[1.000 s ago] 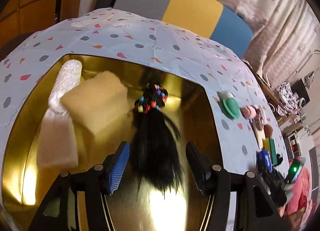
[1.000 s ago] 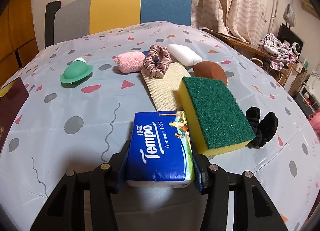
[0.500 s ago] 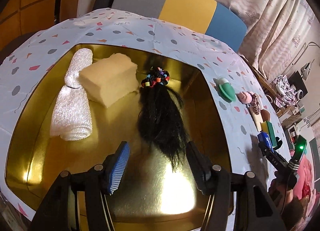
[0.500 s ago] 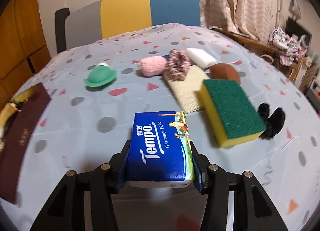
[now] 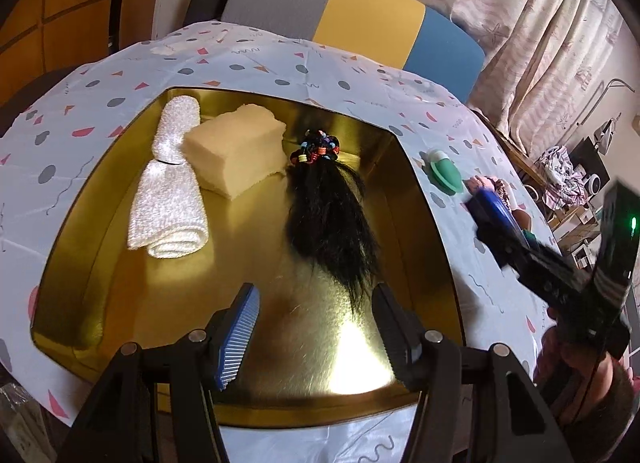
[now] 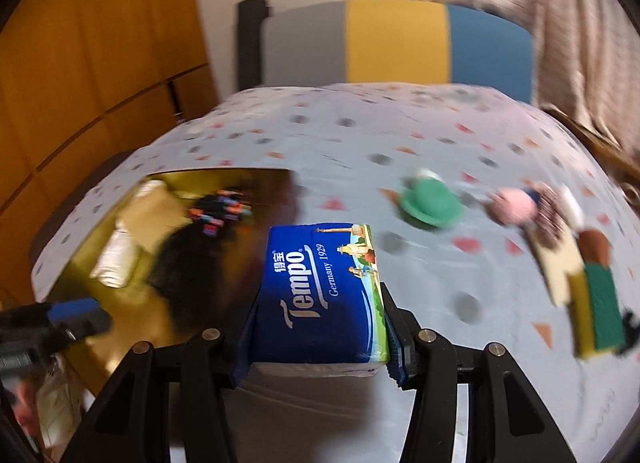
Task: Organize rigid objects
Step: 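Lower the blue Tempo pack into the gold tray and open the right gripper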
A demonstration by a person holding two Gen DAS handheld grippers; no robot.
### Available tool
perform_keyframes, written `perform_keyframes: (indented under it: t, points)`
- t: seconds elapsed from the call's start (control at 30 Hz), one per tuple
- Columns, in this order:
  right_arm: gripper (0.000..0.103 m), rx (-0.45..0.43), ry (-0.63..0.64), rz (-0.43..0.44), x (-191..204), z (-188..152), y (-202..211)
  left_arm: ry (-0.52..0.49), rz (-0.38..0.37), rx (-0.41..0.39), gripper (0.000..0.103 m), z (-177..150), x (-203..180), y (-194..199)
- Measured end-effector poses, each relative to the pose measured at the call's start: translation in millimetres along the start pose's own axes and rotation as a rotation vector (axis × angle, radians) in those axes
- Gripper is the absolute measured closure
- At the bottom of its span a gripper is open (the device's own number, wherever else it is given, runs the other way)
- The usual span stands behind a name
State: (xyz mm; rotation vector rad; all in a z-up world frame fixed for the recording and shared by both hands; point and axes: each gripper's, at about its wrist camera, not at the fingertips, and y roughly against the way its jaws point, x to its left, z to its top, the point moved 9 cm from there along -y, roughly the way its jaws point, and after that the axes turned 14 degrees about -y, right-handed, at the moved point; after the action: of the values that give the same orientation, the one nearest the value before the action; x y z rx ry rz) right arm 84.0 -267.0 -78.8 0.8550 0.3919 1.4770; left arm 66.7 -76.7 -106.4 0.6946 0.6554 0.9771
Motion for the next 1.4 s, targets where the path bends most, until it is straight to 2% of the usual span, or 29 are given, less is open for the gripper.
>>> perform_keyframes:
  t: [0.13, 0.27, 0.4, 0.5, 0.57, 0.63, 0.7, 0.77, 0.97, 1.2, 1.4]
  points:
    - [0.05, 0.027, 0.048, 0.018, 43, 5, -13, 0.006, 0.01, -0.008, 0.044, -4, 8, 7]
    - [0.05, 0.055, 0.085, -0.008, 71, 10, -31, 0.037, 0.028, -0.033, 0.044, -4, 24, 17]
    - [0.05, 0.079, 0.137, -0.053, 84, 12, -58, 0.091, 0.032, -0.042, 0.044, -4, 39, 21]
    - [0.049, 0.065, 0.172, -0.109, 87, 19, -74, 0.107, 0.045, -0.055, 0.044, -1, 45, 25]
    - [0.043, 0.054, 0.187, -0.157, 83, 25, -84, 0.112, 0.045, -0.057, 0.044, -1, 46, 26]
    - [0.043, 0.061, 0.178, -0.169, 79, 29, -90, 0.11, 0.048, -0.057, 0.044, -1, 45, 26]
    - [0.041, 0.06, 0.154, -0.167, 73, 31, -88, 0.104, 0.047, -0.054, 0.044, -1, 45, 25]
    - [0.033, 0.046, 0.12, -0.15, 68, 33, -81, 0.103, 0.046, -0.049, 0.044, -2, 44, 22]
    - [0.026, 0.04, 0.077, -0.098, 68, 25, -60, 0.095, 0.038, -0.023, 0.044, -8, 37, 14]
    - [0.025, 0.046, 0.052, -0.063, 69, 7, -40, 0.072, 0.029, -0.025, 0.044, -10, 28, 15]
    - [0.025, 0.036, 0.019, -0.063, 49, -4, -18, 0.063, -0.007, -0.033, 0.044, -8, 17, 17]
